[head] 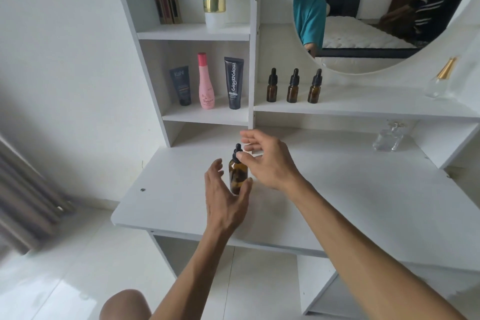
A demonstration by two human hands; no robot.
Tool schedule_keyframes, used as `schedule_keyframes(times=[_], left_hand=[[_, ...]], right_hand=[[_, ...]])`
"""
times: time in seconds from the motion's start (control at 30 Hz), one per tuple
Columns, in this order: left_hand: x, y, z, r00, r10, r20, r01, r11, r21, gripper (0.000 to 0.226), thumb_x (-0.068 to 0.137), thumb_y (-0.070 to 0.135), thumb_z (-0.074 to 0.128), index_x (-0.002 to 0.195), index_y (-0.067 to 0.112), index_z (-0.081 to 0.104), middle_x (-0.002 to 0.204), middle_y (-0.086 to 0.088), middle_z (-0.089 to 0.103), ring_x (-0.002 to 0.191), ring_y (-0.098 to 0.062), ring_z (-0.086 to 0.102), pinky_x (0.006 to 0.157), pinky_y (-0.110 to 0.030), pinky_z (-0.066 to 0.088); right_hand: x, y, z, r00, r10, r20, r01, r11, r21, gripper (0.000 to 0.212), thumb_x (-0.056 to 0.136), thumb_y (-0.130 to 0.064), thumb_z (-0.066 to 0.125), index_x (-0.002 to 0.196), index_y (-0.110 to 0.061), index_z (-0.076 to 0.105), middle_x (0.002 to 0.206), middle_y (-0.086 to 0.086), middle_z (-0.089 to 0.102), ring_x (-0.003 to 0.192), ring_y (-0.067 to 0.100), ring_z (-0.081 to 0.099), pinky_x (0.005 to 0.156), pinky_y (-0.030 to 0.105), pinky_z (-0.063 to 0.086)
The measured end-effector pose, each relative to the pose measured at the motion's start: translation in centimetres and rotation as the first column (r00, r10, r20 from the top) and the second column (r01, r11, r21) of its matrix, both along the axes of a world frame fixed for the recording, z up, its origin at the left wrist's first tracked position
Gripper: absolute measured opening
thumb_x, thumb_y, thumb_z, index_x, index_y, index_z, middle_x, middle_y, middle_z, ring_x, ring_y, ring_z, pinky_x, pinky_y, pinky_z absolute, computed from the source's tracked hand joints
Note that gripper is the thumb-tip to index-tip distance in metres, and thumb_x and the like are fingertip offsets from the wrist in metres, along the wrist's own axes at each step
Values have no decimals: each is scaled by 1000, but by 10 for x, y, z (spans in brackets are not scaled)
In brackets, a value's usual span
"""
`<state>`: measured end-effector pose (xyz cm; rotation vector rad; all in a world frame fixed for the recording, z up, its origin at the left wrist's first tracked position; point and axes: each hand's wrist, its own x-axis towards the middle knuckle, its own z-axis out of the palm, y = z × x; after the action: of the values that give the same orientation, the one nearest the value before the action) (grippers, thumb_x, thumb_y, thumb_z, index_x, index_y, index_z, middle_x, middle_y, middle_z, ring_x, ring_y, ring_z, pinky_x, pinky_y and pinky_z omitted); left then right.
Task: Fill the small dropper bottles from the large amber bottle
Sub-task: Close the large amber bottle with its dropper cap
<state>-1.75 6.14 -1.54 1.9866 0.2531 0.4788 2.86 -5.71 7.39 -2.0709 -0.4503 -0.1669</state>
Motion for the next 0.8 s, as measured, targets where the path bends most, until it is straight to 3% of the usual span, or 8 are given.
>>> schedule_keyframes(times=[0.07,0.17,0.23,0.5,0.67,0.8], left_hand=[[9,1,-1,996,-86,-16,86,996,-16,79,87,35,77,151,18,34,142,4,51,124,-10,55,103,-32,47],[16,0,1,993,-122,-4,122,992,-41,58,91,28,73,140,21,44,116,7,63,97,3,62,81,-9,46],[16,-2,1,991,-133,4,133,989,-65,46,95,24,69,136,23,46,105,11,63,89,3,62,72,-5,44],[15,-1,-8,989,-145,25,146,989,-38,48,99,19,64,142,18,44,111,6,65,92,-10,61,71,-2,42],[14,-1,-8,986,-163,25,164,985,-44,42,99,19,63,136,23,45,103,14,64,86,-3,62,68,-5,42],[15,-1,-9,987,-157,22,157,986,-49,41,99,17,64,135,25,46,102,16,65,87,13,61,71,-3,43]], right_hand=[[2,5,3,999,36,2,-36,999,-40,49,88,-18,72,136,-20,57,129,-3,66,111,8,63,97,33,54],[4,9,5,998,67,-23,-68,994,-84,49,91,-13,69,137,-21,56,132,-3,64,111,5,59,100,28,51],[5,10,3,997,73,-33,-76,993,-95,44,92,-9,66,134,-20,58,128,-3,66,108,4,59,100,25,49],[8,12,-9,999,-19,33,21,998,-64,26,86,-20,77,111,-16,70,100,-3,72,91,7,65,84,19,51],[7,9,-12,1000,-16,5,17,997,-71,30,87,-22,73,116,-21,69,109,-5,72,102,5,64,76,12,45],[5,6,-11,999,-41,-2,41,998,-36,31,84,-23,78,114,-19,70,101,-7,71,96,5,66,73,12,46]])
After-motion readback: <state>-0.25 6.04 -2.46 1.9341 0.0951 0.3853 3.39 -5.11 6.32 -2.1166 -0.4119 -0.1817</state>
